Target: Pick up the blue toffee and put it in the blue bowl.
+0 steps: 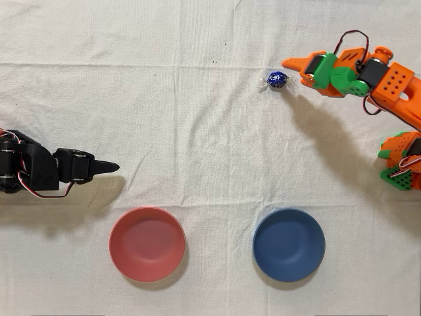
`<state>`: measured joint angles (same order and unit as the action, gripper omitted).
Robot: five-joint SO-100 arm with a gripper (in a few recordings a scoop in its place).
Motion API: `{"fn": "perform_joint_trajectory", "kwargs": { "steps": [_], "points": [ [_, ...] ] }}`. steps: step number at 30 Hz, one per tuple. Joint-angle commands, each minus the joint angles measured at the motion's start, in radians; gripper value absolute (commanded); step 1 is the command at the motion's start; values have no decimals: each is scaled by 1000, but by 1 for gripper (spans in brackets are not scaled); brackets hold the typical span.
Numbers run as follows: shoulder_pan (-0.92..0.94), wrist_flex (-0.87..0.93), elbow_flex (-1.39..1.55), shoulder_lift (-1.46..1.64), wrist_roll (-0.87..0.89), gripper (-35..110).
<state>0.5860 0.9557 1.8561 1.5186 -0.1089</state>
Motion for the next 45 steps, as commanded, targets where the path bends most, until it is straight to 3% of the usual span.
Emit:
{"fn": "perform_joint_trajectory", "kwargs": {
  "steps": [1,26,45],
  "points": [
    [14,-17,-57,3,-6,38],
    [-3,-81,-249,-258,-8,38],
    [-60,-103,-218,-276,14,38]
  ]
}}
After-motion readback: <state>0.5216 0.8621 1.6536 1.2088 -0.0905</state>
